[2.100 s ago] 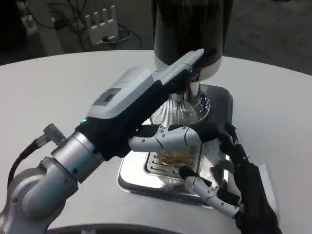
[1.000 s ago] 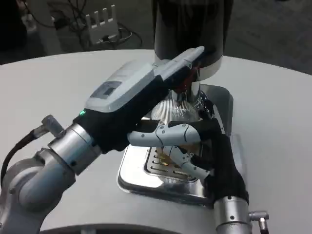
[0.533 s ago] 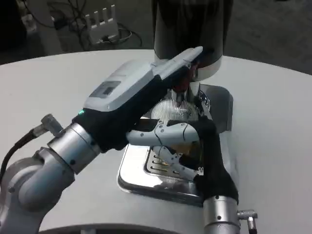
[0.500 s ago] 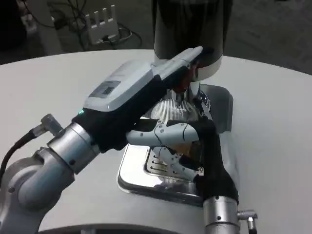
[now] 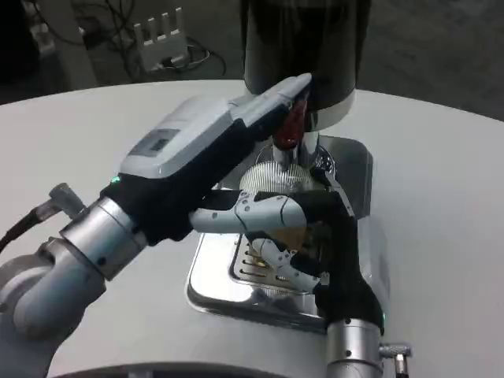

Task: Grasp the cup under the faucet to collect the drink, then remove the cup.

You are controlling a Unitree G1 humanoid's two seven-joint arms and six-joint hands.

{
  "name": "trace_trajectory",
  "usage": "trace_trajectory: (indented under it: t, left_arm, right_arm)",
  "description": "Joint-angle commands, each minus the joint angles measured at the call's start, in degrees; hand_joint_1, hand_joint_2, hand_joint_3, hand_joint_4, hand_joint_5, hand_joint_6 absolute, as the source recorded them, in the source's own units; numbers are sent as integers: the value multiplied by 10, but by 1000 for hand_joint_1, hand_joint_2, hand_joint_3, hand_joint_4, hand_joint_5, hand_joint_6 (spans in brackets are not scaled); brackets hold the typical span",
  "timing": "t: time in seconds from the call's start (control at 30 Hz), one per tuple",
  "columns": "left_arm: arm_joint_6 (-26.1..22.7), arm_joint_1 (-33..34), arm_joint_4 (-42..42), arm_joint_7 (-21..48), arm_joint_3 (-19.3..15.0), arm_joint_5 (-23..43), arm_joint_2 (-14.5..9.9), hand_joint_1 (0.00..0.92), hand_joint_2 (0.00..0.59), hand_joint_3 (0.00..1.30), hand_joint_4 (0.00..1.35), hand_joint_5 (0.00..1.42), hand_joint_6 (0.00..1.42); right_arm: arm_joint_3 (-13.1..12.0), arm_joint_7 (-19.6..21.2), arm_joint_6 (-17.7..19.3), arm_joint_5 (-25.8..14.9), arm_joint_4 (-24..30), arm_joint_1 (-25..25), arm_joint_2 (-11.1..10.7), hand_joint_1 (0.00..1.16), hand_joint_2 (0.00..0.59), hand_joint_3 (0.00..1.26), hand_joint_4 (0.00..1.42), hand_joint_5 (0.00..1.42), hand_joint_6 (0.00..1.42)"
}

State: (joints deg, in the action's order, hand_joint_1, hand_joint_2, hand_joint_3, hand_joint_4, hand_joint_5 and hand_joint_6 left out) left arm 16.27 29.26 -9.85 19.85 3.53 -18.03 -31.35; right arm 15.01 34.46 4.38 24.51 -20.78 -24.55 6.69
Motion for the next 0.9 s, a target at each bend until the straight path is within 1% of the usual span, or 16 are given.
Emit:
trace_trajectory:
  t: [0.03, 0.3, 0.43, 0.53, 0.7, 0.9]
  left_arm:
    - [-1, -11, 4, 10, -2, 3, -8, 0, 80, 57, 44, 138, 90]
    - [-1, -9, 9, 9, -3, 3, -7, 0, 83, 57, 46, 138, 90]
    - [0, -10, 10, 8, -4, 3, -8, 0, 84, 57, 46, 138, 90]
    - [0, -10, 11, 7, -5, 3, -8, 0, 87, 57, 46, 138, 90]
    - [0, -10, 11, 7, -8, 4, -9, 0, 89, 57, 46, 138, 85]
    - [0, -14, 9, 7, -9, 5, -8, 0, 90, 57, 46, 138, 79]
  right_arm:
    - [2, 5, -2, -5, -15, -24, 42, 806, 159, 193, 326, 392, 407]
    - [3, 2, 4, -7, -28, -28, 37, 792, 165, 190, 291, 383, 397]
    - [2, 10, 8, -4, -29, -26, 36, 790, 164, 187, 290, 382, 398]
    - [2, 13, 9, -3, -32, -26, 35, 787, 164, 203, 328, 415, 405]
    - [2, 22, 7, 1, -30, -24, 34, 797, 168, 287, 416, 510, 467]
    - [3, 31, 6, 5, -26, -20, 33, 799, 168, 379, 489, 575, 505]
